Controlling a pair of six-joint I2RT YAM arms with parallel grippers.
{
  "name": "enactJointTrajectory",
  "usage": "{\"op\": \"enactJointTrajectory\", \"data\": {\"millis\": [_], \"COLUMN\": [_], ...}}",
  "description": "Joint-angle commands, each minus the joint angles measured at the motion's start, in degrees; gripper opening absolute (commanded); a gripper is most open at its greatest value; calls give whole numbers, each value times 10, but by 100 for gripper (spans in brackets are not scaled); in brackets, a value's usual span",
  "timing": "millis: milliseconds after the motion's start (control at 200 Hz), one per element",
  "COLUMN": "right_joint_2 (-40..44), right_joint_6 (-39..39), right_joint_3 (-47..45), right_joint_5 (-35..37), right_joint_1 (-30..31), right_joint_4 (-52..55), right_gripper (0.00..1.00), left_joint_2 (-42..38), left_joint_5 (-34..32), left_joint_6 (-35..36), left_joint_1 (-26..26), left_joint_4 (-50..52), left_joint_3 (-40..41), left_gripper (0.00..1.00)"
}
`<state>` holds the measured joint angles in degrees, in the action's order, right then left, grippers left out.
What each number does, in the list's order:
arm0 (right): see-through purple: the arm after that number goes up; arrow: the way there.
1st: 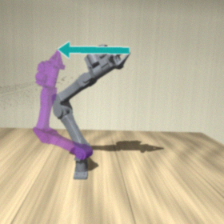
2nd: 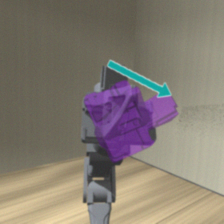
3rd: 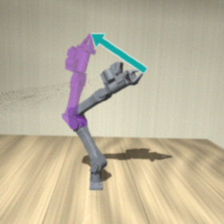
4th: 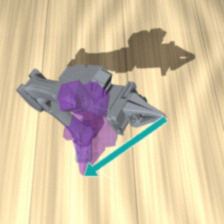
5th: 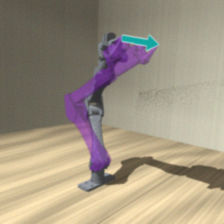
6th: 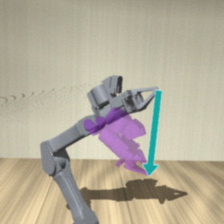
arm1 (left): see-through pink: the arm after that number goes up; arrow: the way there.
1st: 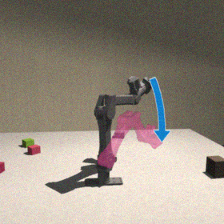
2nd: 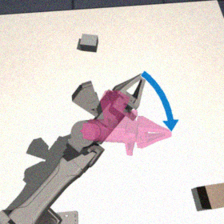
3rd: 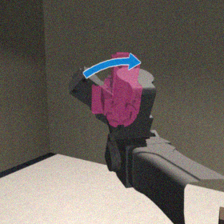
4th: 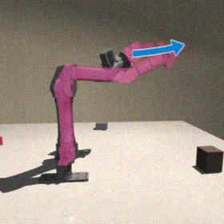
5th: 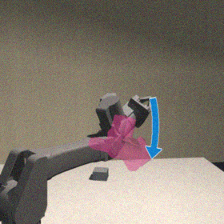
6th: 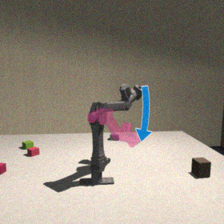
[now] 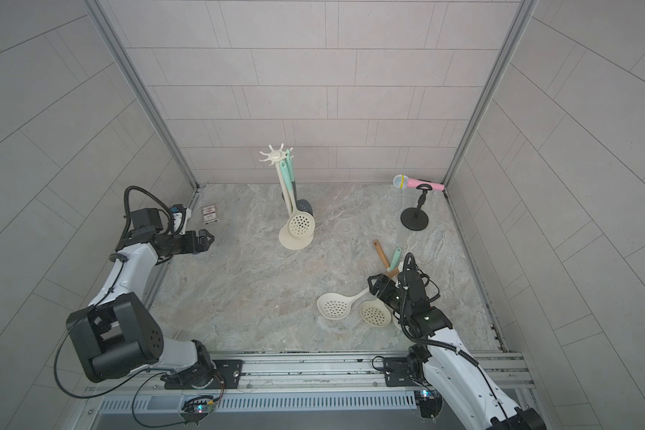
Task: Hang the skimmer on the kitchen utensil rack
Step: Pick up the skimmer from the center of the board.
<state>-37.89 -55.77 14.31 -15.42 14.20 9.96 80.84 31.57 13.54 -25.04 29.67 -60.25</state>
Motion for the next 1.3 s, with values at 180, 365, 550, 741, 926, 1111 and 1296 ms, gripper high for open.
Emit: {"op": "enactJointTrajectory", "data": {"millis": [180, 365, 550, 741, 926, 1111, 1296], "right_joint_2": [-43, -83, -115, -147, -181, -238, -317], "right_joint_6": [-41, -57, -67, -77, -80, -83, -92], "right_joint_3": [-16, -15, -15, -20, -24, -24, -28], "right_joint_5": [0, -2, 4, 12, 26, 30, 23], "right_joint_1": [-1, 5, 13, 21, 23, 24, 24], "right_joint_4": [-83, -125, -143, -167, -196, -245, -322], "right_gripper": [82, 80, 80, 79, 79, 79, 75], "left_joint_2": [-2, -57, -75, -89, -131, -166, -154], "left_joint_5": [59, 59, 38, 8, -24, -9, 1], "left_joint_6": [47, 62, 45, 21, 6, -15, -25], "left_joint_1": [-43, -47, -55, -63, -65, -64, -65], "left_joint_4": [7, -28, -42, -64, -93, -128, -124], "left_joint_3": [41, 96, 105, 115, 133, 160, 159], "left_gripper": [100, 100, 100, 100, 100, 72, 90]}}
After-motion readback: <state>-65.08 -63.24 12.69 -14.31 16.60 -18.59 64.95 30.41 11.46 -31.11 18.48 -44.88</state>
